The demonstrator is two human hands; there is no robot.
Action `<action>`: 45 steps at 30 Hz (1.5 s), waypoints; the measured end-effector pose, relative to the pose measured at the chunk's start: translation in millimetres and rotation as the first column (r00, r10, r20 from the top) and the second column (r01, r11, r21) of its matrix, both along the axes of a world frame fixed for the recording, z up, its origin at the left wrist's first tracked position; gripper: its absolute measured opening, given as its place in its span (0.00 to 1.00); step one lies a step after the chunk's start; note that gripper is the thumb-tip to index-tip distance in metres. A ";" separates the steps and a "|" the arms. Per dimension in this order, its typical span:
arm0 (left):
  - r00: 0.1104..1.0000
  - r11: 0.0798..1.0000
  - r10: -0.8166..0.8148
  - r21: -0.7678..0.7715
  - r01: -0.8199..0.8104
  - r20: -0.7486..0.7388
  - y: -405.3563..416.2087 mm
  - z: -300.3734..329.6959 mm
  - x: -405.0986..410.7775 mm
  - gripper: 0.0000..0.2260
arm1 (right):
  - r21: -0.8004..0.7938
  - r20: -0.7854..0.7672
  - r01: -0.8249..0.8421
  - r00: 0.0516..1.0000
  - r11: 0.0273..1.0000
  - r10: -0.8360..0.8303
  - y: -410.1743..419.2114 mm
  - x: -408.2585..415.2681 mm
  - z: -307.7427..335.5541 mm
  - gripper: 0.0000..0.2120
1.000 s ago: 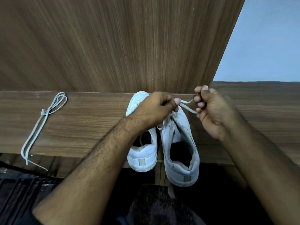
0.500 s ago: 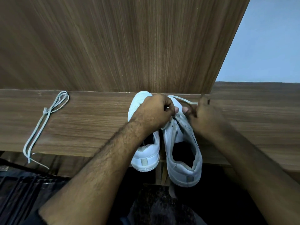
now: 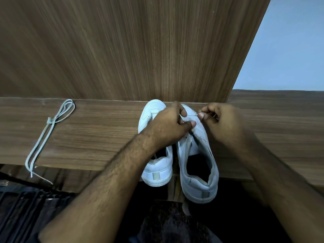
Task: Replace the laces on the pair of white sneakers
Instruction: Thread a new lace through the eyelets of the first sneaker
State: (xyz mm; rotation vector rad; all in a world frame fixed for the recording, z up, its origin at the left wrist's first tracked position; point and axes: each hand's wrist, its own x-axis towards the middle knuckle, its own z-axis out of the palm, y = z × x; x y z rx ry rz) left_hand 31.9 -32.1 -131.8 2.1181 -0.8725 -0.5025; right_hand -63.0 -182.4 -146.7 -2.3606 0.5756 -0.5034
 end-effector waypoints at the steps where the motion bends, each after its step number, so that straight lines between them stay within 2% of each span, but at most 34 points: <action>1: 0.998 0.997 -0.047 0.067 0.044 0.049 1.7 0.2 -3.2 0.14 | -0.005 -0.035 -0.010 0.999 1.000 0.010 -1.2 -0.4 -0.3 0.05; 3: 0.987 0.978 -0.108 0.190 0.084 0.123 3.2 -1.4 -10.4 0.18 | -0.001 -0.133 -0.054 0.990 0.999 0.054 -1.1 -0.4 -2.5 0.06; 6: 0.980 0.961 -0.112 0.268 0.065 0.164 2.7 0.0 -12.6 0.20 | -0.056 -0.205 -0.094 0.975 0.994 0.081 1.2 -0.5 -8.1 0.04; 10: 0.973 0.897 -0.195 0.422 0.128 0.120 7.7 0.4 -9.8 0.23 | -0.081 -0.242 -0.117 0.966 0.990 0.094 4.2 -2.7 -6.8 0.04; 12: 0.961 0.860 -0.235 0.492 0.135 0.145 8.2 -1.0 -12.0 0.26 | -0.097 -0.234 -0.101 0.969 0.990 0.076 2.8 -3.0 -6.5 0.02; 15: 0.953 0.833 -0.244 0.542 0.111 0.179 7.6 -1.1 -14.4 0.25 | -0.118 -0.231 -0.077 0.972 0.990 0.048 2.1 -2.8 -6.3 0.04; 24: 0.996 0.951 -0.017 0.310 -0.012 0.093 3.0 1.3 -13.5 0.13 | -0.113 -0.229 -0.121 0.969 0.986 0.092 2.5 0.2 -13.8 0.06; 26: 0.998 0.958 0.046 0.281 -0.056 0.043 2.0 -1.1 -8.4 0.07 | -0.087 -0.219 -0.136 0.969 0.987 0.114 3.8 1.3 -15.4 0.06; 32: 0.959 0.973 0.191 0.170 -0.157 -0.211 5.1 -6.7 -0.6 0.08 | -0.011 -0.219 -0.168 0.962 0.986 0.161 9.0 3.5 -14.3 0.06; 36: 0.929 0.987 0.143 0.120 -0.108 -0.341 4.7 -3.8 -1.8 0.06 | -0.004 -0.199 -0.115 0.974 0.993 0.112 8.6 1.7 -13.4 0.04; 39: 0.879 0.991 0.131 0.094 -0.099 -0.458 4.3 -1.8 -2.7 0.10 | 0.012 -0.169 -0.093 0.981 0.996 0.093 8.3 2.8 -16.3 0.04; 40: 0.893 0.990 0.126 0.105 -0.089 -0.433 3.8 -2.0 -3.6 0.10 | 0.026 -0.162 -0.098 0.982 0.995 0.100 7.3 2.6 -16.4 0.03; 43: 0.974 0.983 0.079 0.181 -0.041 -0.211 0.9 -3.2 -9.3 0.06 | 0.075 -0.156 -0.125 0.978 0.989 0.136 4.0 0.5 -13.8 0.02; 45: 0.984 0.984 0.088 0.166 -0.062 -0.157 -1.5 -2.6 -11.0 0.06 | 0.076 -0.172 -0.163 0.969 0.984 0.174 3.2 0.4 -13.0 0.05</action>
